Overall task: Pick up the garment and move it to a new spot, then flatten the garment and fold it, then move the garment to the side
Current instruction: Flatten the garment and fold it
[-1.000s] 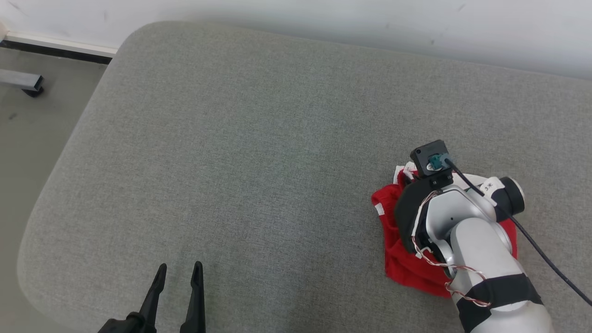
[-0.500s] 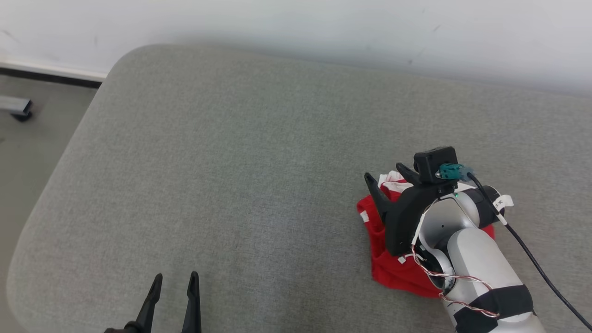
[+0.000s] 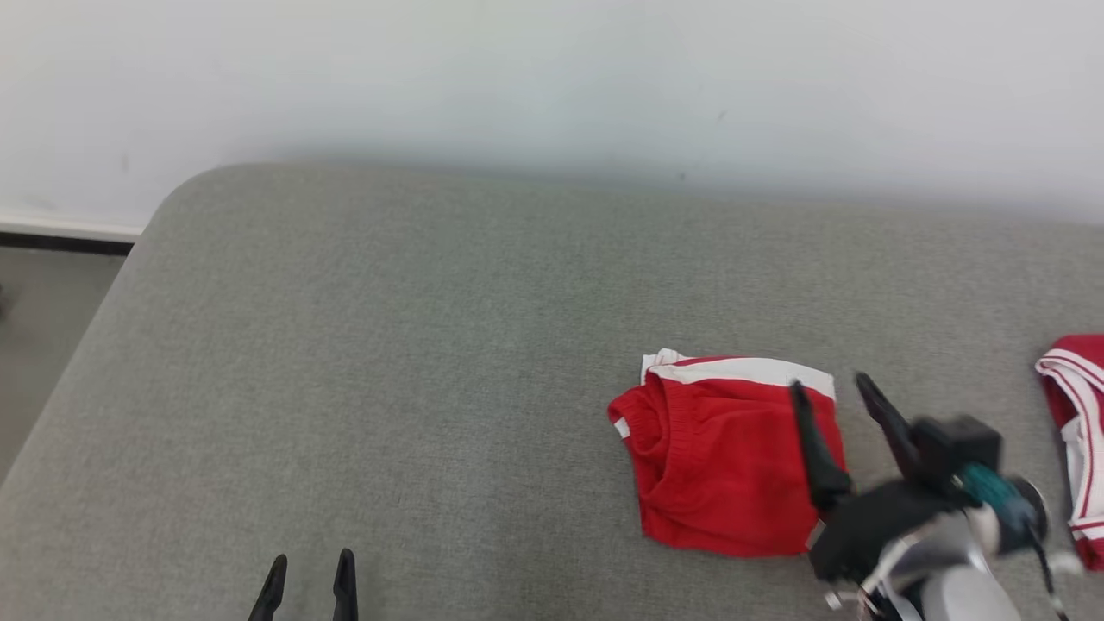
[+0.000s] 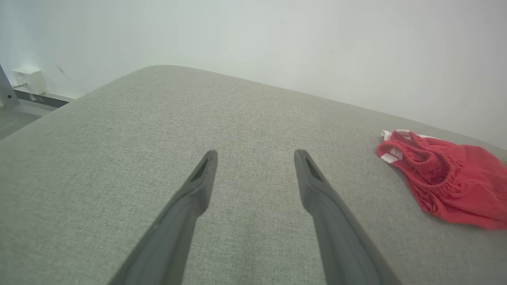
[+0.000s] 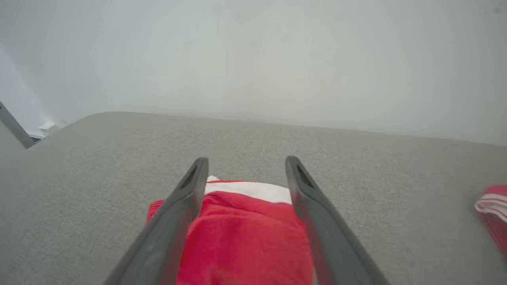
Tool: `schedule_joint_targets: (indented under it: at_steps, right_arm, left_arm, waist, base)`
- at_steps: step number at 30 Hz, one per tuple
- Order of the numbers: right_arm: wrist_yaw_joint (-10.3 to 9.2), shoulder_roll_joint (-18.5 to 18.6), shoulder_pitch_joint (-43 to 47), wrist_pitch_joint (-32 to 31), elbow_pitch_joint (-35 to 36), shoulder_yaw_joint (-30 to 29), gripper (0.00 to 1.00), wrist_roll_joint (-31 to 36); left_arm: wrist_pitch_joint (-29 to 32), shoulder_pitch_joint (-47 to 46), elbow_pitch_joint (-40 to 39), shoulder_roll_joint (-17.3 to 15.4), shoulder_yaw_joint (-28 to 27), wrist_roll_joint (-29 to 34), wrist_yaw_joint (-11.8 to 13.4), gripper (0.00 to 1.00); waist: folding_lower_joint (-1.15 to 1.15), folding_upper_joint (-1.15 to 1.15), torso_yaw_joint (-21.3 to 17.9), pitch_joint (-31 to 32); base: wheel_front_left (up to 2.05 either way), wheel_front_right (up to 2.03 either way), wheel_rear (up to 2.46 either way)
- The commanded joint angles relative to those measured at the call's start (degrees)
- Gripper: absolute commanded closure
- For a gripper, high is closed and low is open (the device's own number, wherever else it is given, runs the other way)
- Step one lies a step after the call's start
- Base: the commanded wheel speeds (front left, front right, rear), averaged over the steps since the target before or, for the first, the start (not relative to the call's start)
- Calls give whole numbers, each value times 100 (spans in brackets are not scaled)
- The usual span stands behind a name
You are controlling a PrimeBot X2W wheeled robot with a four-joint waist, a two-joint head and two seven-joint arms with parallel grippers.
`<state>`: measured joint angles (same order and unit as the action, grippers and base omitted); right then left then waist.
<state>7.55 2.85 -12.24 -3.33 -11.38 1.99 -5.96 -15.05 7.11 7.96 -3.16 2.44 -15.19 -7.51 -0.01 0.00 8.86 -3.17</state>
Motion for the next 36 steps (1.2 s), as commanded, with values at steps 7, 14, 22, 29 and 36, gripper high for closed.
schedule_joint_targets:
  at_steps: [7,14,22,29,36]
  right_arm:
    - [-15,3,1159,736,339,-930,0,-232]
    - [-15,6,1703,1269,333,-1224,0,-120]
    - [-15,6,1972,1604,195,-1238,0,65]
    - [-15,5,1966,1696,34,-1071,0,129]
    - [-15,7,1939,1738,-107,-941,0,37]
  left_arm:
    - [-14,58,0,8,-28,16,8,0]
    - [-14,107,-63,19,-98,64,8,0]
    - [-14,85,-136,29,-124,40,8,0]
    - [-14,25,58,30,-127,125,8,0]
    - [-14,69,138,31,-223,133,8,0]
  waist:
    - [1,0,-365,231]
    - [1,0,-568,359]
    - [1,0,-593,516]
    - [1,0,-555,613]
    - [1,0,-553,678]
  base:
    - [0,0,0]
    - [0,0,0]
    - [0,0,0]
    - [0,0,0]
    - [0,0,0]
